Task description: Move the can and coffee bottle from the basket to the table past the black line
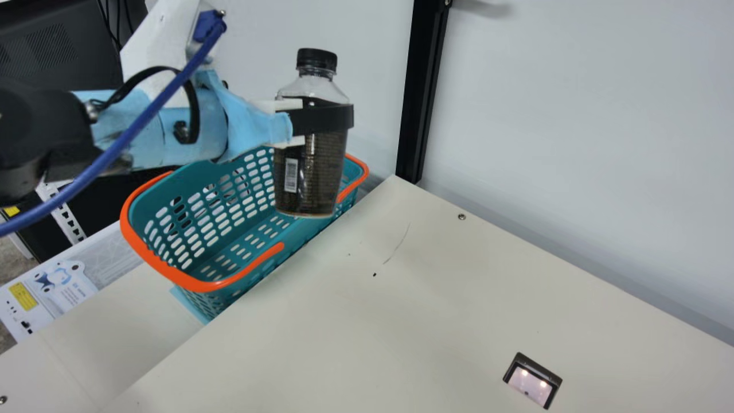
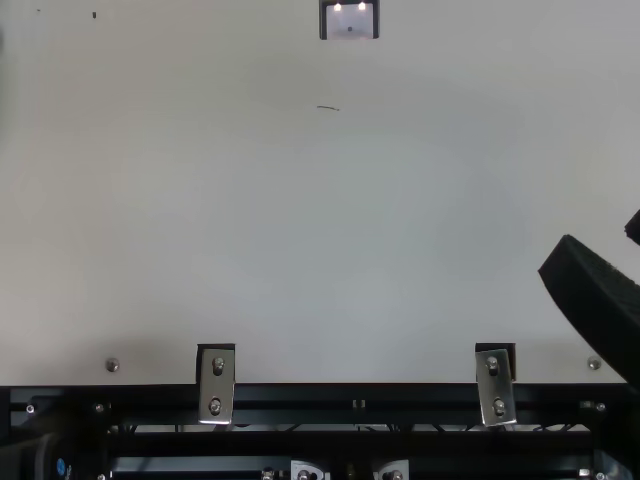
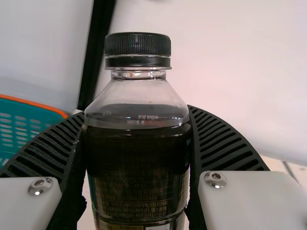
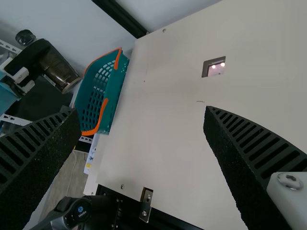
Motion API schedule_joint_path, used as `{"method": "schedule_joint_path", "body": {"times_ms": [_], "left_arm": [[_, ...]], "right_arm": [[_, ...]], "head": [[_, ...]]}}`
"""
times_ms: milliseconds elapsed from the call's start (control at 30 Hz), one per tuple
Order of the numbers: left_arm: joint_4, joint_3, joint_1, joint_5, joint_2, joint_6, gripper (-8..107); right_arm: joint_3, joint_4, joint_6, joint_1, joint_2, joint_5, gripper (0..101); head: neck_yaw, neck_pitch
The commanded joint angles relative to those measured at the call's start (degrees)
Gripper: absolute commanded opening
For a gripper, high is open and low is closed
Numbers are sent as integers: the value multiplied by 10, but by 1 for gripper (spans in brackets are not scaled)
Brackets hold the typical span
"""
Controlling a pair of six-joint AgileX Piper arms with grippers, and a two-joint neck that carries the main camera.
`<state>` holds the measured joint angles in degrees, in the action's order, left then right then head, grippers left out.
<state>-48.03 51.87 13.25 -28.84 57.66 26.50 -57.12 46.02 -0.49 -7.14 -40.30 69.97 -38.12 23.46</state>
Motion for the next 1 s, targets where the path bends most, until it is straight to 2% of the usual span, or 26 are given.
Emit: {"method": "schedule_joint_path", "body": {"times_ms": [0, 733, 800, 833, 967], "left_arm": [[22, 2, -21, -4, -14, -100, 10], [172, 36, -224, -50, -76, -550, 10], [188, 40, -247, -48, -80, -573, 10], [176, 39, -226, -50, -79, -524, 10], [187, 40, -247, -48, -80, -571, 10]], "right_arm": [[0, 0, 0, 0, 0, 0, 101], [0, 0, 0, 0, 0, 0, 101], [0, 0, 0, 0, 0, 0, 101], [0, 0, 0, 0, 0, 0, 101], [0, 0, 0, 0, 0, 0, 101]], "head": [[-11, 15], [-11, 15], [-11, 15], [-11, 15], [-11, 15]]}}
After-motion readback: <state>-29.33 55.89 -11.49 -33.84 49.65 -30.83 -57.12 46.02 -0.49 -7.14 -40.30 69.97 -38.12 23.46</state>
